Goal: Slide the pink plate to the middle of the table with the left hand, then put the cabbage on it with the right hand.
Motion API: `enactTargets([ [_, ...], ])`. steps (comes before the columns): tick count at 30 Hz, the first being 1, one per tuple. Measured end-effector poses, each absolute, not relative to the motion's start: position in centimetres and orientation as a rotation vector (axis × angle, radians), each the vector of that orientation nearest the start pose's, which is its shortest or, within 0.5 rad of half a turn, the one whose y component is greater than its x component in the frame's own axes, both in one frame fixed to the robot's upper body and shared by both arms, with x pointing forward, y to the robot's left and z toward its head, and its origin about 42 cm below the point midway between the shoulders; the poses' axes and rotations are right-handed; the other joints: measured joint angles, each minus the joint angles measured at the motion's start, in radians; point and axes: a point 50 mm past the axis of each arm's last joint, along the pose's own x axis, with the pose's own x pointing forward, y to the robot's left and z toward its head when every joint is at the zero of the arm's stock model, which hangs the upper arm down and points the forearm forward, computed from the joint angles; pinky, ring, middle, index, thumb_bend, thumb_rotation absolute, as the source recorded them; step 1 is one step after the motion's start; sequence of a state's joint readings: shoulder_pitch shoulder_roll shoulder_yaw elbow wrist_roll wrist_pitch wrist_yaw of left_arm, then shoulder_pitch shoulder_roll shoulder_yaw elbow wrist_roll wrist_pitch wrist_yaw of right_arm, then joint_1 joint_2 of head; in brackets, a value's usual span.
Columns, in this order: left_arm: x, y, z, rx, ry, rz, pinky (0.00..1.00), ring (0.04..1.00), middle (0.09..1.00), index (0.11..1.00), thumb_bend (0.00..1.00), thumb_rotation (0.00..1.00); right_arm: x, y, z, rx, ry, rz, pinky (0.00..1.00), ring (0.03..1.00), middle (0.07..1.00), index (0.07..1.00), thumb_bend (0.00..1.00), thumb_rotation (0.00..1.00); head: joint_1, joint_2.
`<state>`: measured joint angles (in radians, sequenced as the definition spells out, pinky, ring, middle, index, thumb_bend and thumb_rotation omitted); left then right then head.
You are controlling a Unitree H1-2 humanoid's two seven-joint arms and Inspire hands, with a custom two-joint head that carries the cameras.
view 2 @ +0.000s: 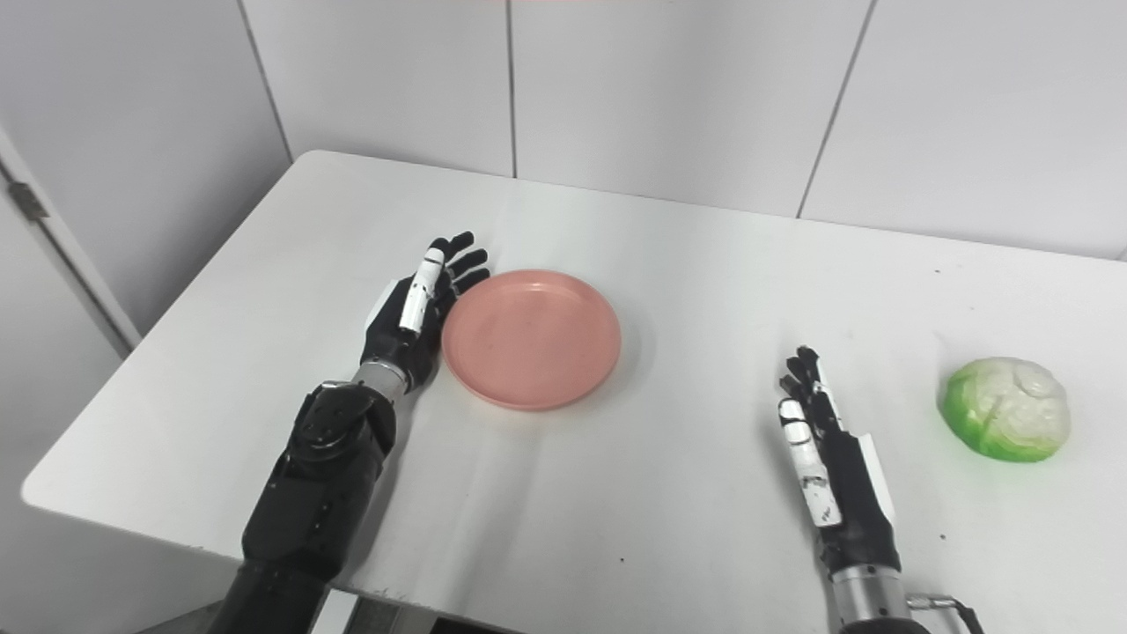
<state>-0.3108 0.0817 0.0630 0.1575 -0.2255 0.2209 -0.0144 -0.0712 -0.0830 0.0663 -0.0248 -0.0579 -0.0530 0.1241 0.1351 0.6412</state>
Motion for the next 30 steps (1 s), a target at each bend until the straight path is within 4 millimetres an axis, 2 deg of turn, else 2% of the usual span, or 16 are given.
enactTargets([
  [6,37.6,20.5,13.9,-0.148,0.08,-0.103,0.87,0.866,0.879,0.877,0.45,1.0,30.6,-20.5,12.4,-0.15,-0.137,0.203,0.94,0.936,0.957,0.976,0.3,1.0,-0.023,0.005],
  [11,37.3,19.1,13.6,-0.19,0.086,-0.151,0.87,0.889,0.895,0.892,0.43,1.0,30.6,-20.3,12.4,-0.163,-0.137,0.202,0.94,0.936,0.954,0.974,0.31,1.0,-0.084,0.012],
  [16,37.1,17.9,13.5,-0.197,0.09,-0.171,0.89,0.902,0.909,0.894,0.45,1.0,30.6,-19.8,12.4,-0.17,-0.138,0.201,0.92,0.927,0.946,0.966,0.34,1.0,-0.115,0.015],
  [22,37.4,16.5,12.8,-0.204,0.072,-0.195,0.9,0.9,0.911,0.897,0.44,1.0,30.7,-19.1,12.2,-0.18,-0.134,0.201,0.91,0.929,0.948,0.966,0.37,1.0,-0.176,0.006],
  [30,37.9,16.2,11.9,-0.21,0.046,-0.212,0.91,0.904,0.914,0.905,0.44,1.0,31.0,-18.7,12.0,-0.18,-0.13,0.204,0.92,0.93,0.951,0.961,0.38,1.0,-0.23,-0.002],
])
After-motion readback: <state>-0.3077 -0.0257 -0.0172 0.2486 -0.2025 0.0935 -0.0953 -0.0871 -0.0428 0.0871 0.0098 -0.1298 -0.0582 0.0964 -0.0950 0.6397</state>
